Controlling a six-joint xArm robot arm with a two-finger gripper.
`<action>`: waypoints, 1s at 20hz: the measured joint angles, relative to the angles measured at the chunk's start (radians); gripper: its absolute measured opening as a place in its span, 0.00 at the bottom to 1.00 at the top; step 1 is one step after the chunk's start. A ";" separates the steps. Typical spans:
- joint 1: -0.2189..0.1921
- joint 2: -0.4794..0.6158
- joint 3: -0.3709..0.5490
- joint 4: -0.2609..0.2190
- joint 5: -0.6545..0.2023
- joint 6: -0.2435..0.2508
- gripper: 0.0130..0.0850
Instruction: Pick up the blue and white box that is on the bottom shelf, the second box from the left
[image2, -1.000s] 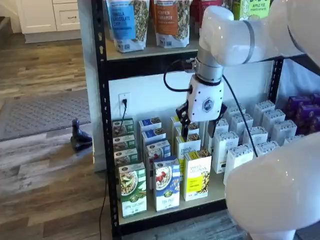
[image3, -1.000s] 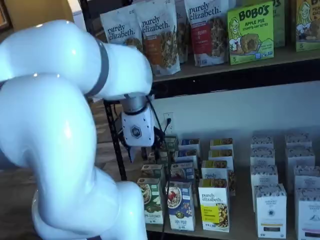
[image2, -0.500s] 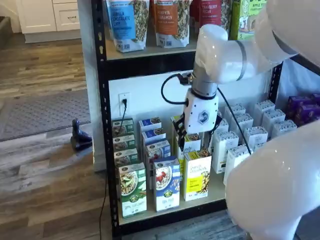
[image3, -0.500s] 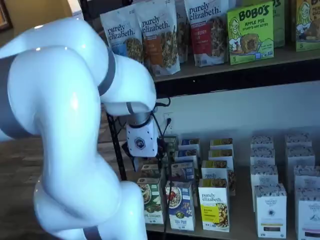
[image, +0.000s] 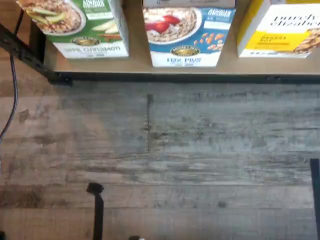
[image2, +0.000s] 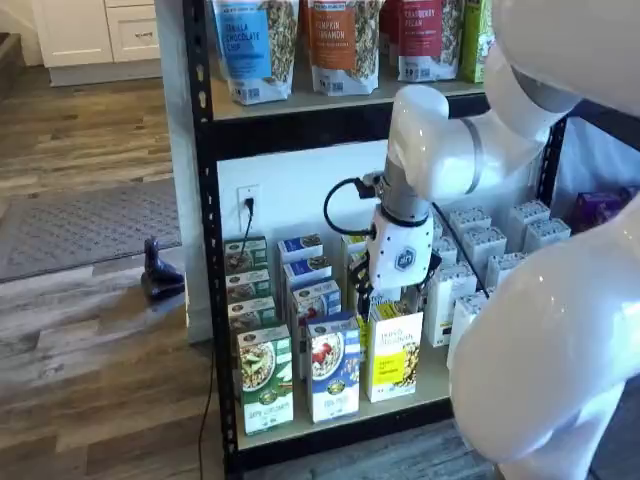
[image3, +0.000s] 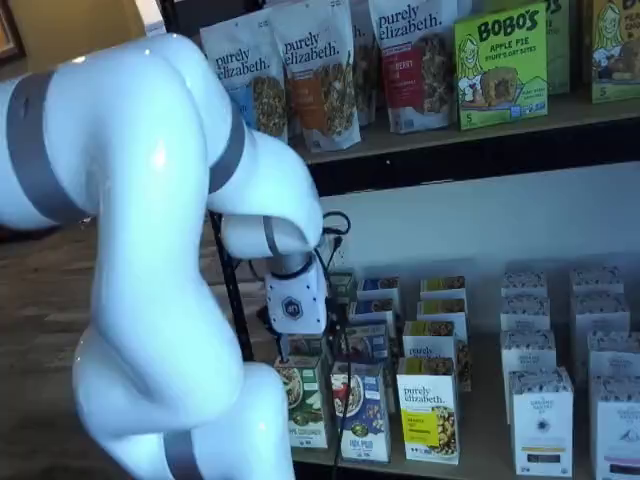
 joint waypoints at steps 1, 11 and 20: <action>-0.001 0.017 0.000 0.016 -0.010 -0.015 1.00; 0.025 0.217 -0.041 0.036 -0.144 -0.013 1.00; 0.051 0.410 -0.117 0.139 -0.253 -0.086 1.00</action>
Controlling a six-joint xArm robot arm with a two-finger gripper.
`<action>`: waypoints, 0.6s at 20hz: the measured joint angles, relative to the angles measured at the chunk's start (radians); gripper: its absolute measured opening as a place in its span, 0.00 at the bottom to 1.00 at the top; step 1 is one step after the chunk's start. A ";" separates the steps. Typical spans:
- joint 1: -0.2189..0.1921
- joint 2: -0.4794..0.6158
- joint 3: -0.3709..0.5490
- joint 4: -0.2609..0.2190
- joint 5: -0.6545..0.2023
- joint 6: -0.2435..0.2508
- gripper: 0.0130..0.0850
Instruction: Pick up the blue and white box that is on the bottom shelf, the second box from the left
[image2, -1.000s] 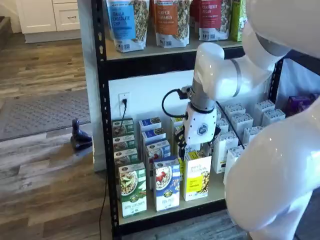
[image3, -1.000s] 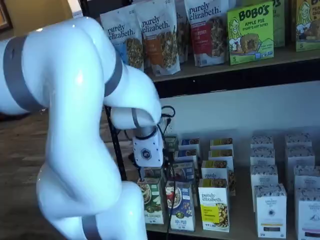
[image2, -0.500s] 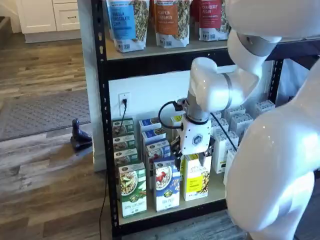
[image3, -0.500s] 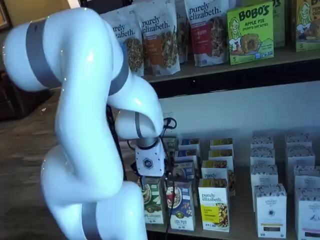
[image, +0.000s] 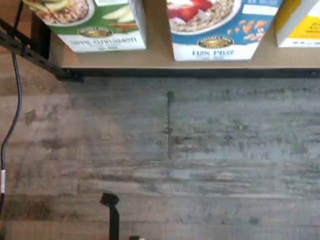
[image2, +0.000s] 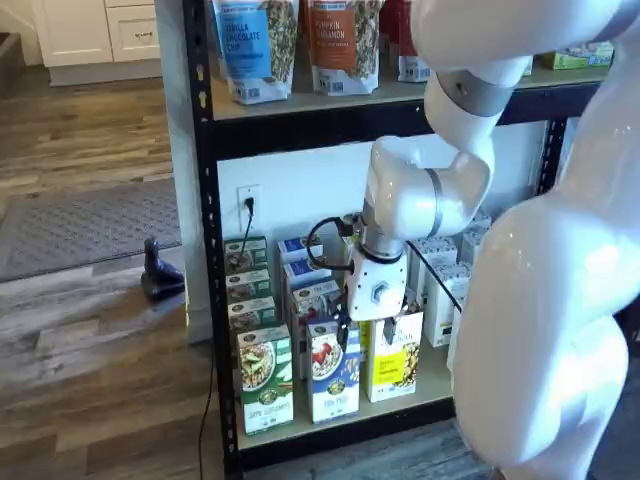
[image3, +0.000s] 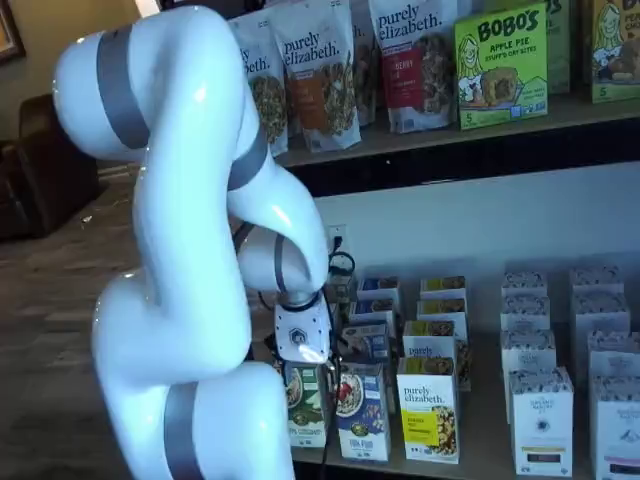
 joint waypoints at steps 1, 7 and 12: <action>0.000 0.018 -0.009 0.010 -0.014 -0.010 1.00; -0.007 0.104 -0.077 -0.050 -0.051 0.035 1.00; -0.006 0.149 -0.130 -0.052 -0.066 0.036 1.00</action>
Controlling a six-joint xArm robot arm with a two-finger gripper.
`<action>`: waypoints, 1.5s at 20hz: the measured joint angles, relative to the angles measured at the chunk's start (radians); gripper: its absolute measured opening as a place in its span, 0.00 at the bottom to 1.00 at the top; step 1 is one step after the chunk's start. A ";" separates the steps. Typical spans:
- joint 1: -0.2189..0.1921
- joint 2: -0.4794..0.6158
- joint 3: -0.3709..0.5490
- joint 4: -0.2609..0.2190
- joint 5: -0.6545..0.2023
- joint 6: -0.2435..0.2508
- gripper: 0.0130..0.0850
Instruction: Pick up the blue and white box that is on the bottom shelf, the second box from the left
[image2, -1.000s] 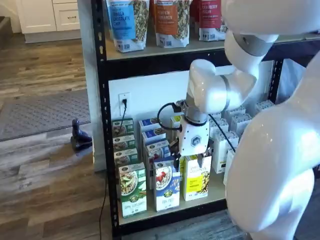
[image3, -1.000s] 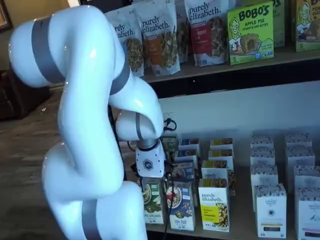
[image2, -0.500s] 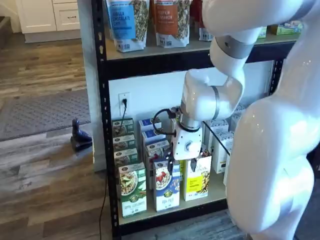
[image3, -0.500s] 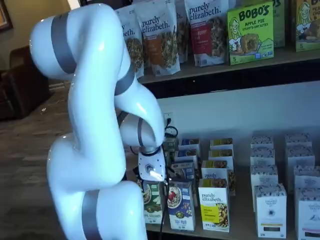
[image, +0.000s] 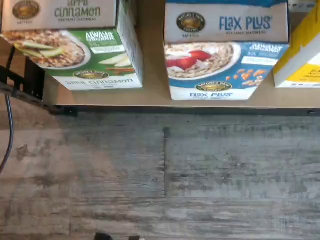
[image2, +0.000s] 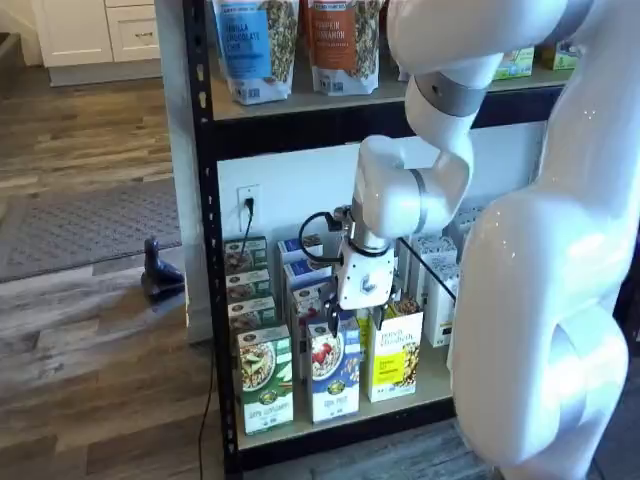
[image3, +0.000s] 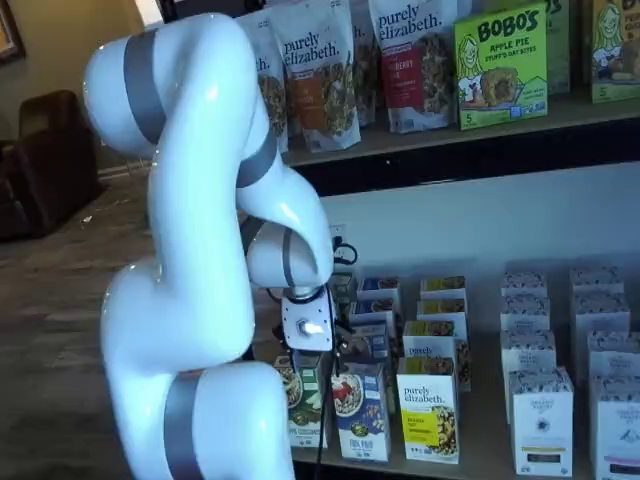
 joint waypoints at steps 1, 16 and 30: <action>0.000 0.010 -0.015 0.002 0.009 -0.001 1.00; -0.032 0.287 -0.229 0.050 0.020 -0.077 1.00; -0.062 0.524 -0.432 0.010 -0.078 -0.076 1.00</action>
